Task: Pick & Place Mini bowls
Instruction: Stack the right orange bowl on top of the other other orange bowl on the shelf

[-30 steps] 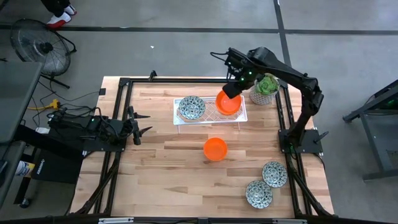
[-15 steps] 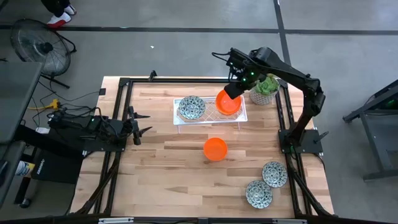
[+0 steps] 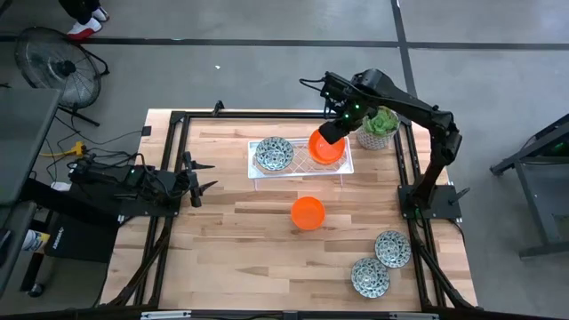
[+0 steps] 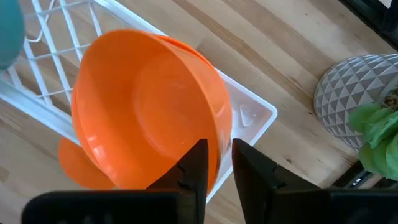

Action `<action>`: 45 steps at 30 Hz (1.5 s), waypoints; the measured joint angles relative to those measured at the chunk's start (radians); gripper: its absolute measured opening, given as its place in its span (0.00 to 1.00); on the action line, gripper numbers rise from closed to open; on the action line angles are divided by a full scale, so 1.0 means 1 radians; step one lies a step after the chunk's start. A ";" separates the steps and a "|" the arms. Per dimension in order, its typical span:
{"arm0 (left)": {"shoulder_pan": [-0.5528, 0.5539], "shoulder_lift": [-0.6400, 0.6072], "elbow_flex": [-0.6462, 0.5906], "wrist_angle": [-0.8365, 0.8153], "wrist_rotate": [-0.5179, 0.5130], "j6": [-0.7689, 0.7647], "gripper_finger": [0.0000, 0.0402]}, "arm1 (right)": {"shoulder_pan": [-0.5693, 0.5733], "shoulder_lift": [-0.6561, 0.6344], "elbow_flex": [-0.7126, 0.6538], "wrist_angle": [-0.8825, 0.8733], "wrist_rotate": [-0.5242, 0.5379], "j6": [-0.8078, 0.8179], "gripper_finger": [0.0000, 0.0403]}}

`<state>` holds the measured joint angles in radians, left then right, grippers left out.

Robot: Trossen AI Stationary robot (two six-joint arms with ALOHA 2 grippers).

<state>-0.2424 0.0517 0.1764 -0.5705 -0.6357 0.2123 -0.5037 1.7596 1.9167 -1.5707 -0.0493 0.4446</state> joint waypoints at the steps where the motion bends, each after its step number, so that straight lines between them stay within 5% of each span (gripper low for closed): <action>1: 0.000 0.000 0.000 0.000 0.000 0.000 0.58 | 0.000 0.002 0.000 0.000 0.000 0.000 0.15; 11: 0.000 0.000 0.000 0.000 0.000 0.000 0.58 | 0.002 0.017 -0.001 0.003 0.011 0.000 0.01; 33: 0.000 0.000 0.000 0.000 0.000 0.000 0.58 | 0.009 0.000 -0.001 0.023 -0.032 0.026 0.00; 45: 0.000 0.000 0.000 0.000 0.000 0.000 0.58 | 0.014 0.000 -0.001 0.023 -0.010 0.028 0.18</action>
<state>-0.2428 0.0517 0.1768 -0.5707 -0.6357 0.2123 -0.4901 1.7599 1.9160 -1.5474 -0.0593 0.4726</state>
